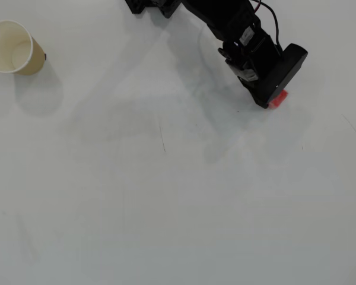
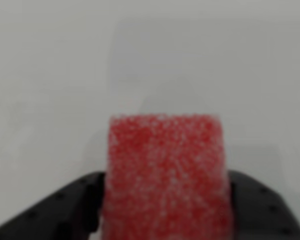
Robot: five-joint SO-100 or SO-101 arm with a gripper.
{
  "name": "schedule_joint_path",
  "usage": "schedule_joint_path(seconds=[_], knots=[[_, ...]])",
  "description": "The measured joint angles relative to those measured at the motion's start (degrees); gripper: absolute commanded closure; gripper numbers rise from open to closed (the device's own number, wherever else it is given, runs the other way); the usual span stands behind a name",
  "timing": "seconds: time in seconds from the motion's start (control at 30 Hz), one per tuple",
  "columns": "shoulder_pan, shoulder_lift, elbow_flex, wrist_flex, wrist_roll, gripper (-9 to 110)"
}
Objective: Pick up the cube and drop it in the cup.
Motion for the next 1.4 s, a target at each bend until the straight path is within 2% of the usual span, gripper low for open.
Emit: schedule_joint_path(seconds=[0.53,0.73,0.97,1.4], knots=[[0.00,0.18,1.14,-0.09,0.00,87],[1.05,6.06,4.04,-0.09,0.00,87],[7.29,17.14,6.42,0.00,0.00,88],[26.46,39.90,16.35,0.26,-2.20,92]])
